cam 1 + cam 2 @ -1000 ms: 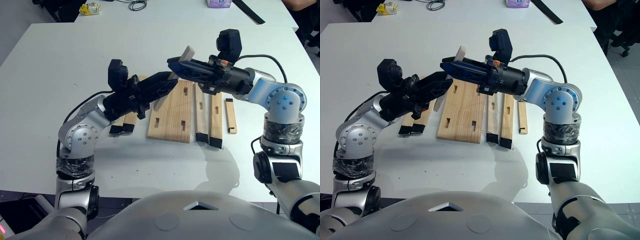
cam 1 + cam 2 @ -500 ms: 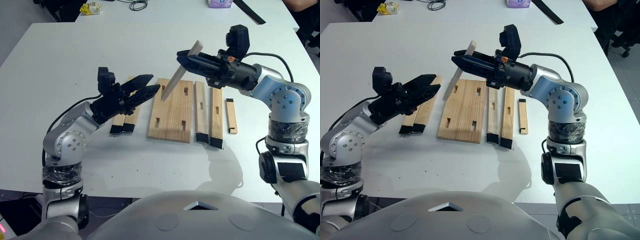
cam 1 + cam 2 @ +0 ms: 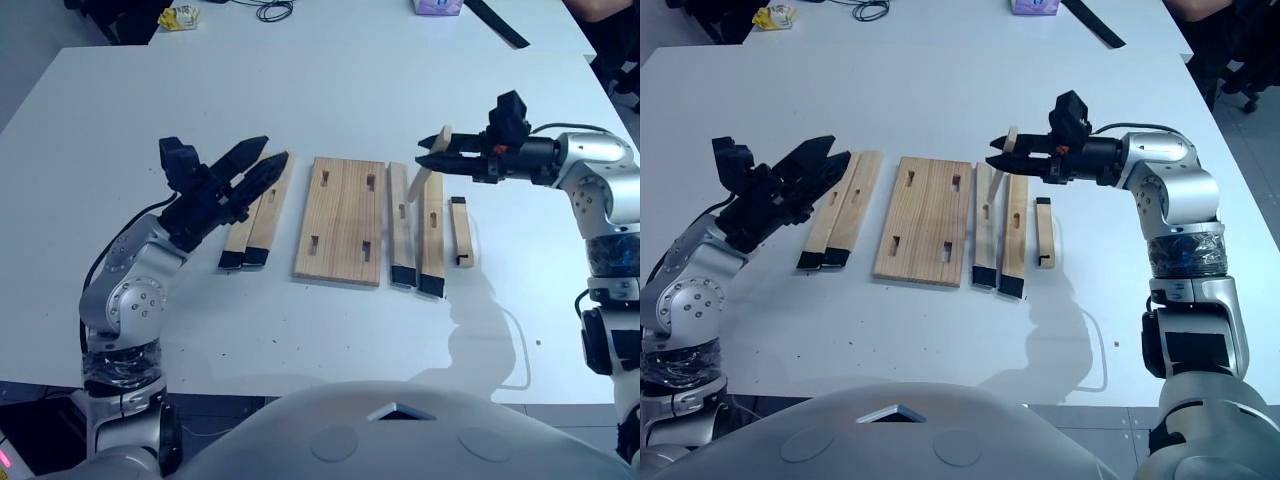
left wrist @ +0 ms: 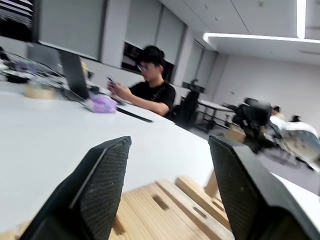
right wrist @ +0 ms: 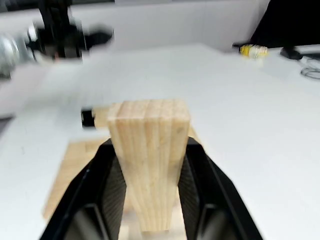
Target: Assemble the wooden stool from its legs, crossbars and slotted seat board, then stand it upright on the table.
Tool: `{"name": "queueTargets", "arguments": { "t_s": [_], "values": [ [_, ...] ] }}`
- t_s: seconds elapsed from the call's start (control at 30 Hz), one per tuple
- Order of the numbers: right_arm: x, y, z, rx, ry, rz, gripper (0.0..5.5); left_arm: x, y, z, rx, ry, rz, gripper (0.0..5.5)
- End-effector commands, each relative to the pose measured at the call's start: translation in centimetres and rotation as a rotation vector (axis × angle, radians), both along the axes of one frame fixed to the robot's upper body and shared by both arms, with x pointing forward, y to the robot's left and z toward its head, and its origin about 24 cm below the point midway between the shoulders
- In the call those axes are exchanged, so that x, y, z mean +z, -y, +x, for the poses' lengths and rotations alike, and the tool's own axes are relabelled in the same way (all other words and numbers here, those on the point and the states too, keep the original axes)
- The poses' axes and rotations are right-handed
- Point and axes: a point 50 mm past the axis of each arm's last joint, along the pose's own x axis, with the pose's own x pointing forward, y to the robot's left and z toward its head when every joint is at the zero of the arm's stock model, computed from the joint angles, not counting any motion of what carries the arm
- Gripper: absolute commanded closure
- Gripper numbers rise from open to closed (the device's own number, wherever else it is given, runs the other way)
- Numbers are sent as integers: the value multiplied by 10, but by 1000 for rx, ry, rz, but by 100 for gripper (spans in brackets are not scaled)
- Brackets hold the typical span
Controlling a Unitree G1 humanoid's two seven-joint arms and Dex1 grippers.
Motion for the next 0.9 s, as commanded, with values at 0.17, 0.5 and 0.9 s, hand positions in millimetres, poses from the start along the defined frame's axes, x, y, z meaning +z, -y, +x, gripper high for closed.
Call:
{"name": "queueTargets", "arguments": {
  "t_s": [0.17,0.5,0.9],
  "values": [
    [-6,16,5,42,31,-130,418,-3,-7,4,92,5,-9,264],
    [-5,21,1,85,31,-164,418,-7,-9,3,121,-2,-12,264],
    [-25,17,-7,65,-17,-127,418,-7,-9,7,118,-9,-1,264]
  ]
}}
